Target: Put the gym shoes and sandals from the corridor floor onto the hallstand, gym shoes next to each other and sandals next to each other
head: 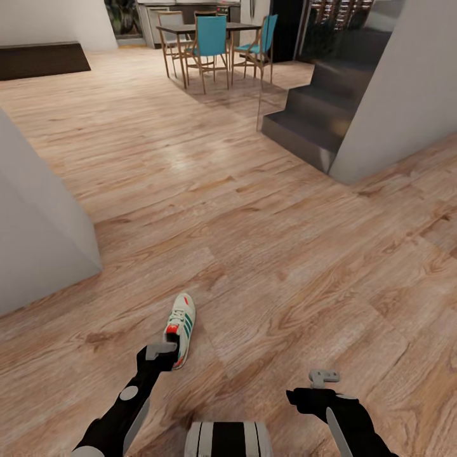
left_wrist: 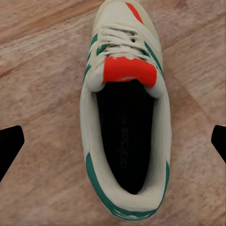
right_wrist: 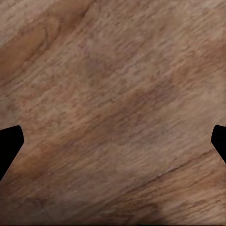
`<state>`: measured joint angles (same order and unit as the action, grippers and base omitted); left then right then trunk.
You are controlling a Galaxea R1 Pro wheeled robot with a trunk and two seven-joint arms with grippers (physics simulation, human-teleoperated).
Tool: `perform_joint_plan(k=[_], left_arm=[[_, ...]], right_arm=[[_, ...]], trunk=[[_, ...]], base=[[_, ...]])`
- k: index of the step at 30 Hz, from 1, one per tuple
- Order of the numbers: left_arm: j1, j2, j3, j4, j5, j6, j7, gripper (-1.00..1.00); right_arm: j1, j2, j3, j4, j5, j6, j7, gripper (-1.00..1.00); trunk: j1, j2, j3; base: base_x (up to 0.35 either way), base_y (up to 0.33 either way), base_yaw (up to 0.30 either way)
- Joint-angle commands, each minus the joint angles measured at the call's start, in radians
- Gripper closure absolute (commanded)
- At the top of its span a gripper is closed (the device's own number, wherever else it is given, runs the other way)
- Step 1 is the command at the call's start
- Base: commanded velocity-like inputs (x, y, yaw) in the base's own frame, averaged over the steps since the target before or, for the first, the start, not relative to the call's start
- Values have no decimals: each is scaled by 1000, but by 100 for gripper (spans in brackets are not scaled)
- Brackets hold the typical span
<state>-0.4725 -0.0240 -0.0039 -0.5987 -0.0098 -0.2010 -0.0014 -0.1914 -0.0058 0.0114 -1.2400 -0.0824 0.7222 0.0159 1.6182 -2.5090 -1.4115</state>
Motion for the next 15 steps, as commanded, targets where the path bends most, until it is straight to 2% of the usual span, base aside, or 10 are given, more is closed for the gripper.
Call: perform_joint_plan(k=[1, 15], left_arm=[[0, 0, 0, 0, -1, -3, 0, -100], [-1, 0, 1, 0, -1, -3, -1, -100]], right_arm=[[0, -1, 1, -1, -8, 4, -3, -100], [0, 0, 2, -1, -8, 4, -3, -100]], trunk=[[0, -1, -6], [7, -4, -83]], base=[[0, 0, 0], [0, 0, 0]])
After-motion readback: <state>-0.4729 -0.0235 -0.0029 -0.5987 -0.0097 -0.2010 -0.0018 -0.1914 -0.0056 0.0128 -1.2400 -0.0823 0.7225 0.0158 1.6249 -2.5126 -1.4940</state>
